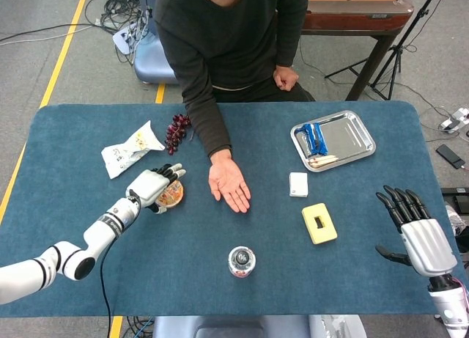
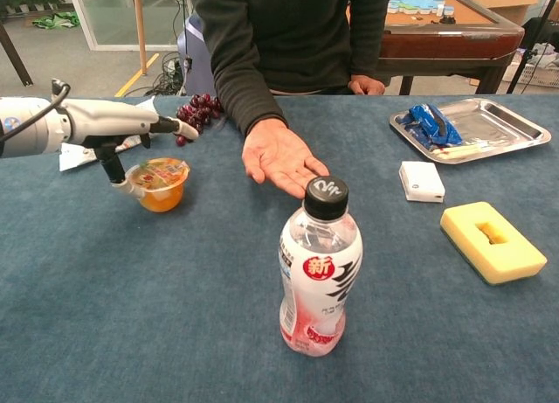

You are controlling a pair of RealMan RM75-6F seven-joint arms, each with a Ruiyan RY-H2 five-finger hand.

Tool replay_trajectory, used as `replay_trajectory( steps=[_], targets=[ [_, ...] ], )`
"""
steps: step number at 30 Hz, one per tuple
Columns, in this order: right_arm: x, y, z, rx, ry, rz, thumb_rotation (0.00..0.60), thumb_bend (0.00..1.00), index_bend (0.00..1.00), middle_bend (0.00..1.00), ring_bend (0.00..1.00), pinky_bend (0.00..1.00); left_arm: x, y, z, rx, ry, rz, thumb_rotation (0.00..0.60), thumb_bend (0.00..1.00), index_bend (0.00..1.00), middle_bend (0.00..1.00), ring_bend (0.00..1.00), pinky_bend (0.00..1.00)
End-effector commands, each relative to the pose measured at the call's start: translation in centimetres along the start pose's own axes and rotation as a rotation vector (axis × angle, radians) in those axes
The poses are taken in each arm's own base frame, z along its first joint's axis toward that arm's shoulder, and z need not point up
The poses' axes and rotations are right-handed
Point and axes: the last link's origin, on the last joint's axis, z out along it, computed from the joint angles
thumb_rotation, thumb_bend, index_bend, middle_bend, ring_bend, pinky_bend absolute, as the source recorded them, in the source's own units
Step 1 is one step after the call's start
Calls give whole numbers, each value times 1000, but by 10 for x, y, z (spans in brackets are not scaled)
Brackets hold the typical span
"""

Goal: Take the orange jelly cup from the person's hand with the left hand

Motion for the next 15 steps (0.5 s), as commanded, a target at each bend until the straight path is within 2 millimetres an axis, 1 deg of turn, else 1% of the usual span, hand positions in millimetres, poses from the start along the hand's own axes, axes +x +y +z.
replay_trajectory(
  steps=[1, 5, 8, 11, 12, 15],
  targets=[
    [1, 2, -1, -6, 3, -1, 600, 61, 0, 10, 0, 57, 12, -10, -18, 37, 70, -46, 600, 188, 0, 0, 2, 184],
    [1, 6, -2, -21, -2, -3, 600, 61, 0, 10, 0, 57, 17, -30, -46, 111, 160, -116, 600, 187, 0, 0, 5, 183],
    [0, 8, -1, -25, -10, -4, 600, 61, 0, 10, 0, 57, 15, -46, -74, 184, 211, -145, 600, 188, 0, 0, 5, 183],
    [-1, 9, 1, -27, -14, -3, 600, 61, 0, 10, 0, 57, 10, -56, -106, 260, 261, -170, 600, 187, 0, 0, 5, 183],
    [-2, 9, 1, -28, -17, -2, 600, 61, 0, 10, 0, 57, 6, -59, -119, 292, 285, -186, 600, 187, 0, 0, 5, 184],
    [-3, 9, 3, -28, -27, -1, 600, 61, 0, 10, 0, 57, -6, -66, -151, 371, 351, -229, 600, 188, 0, 0, 5, 183]
  ],
)
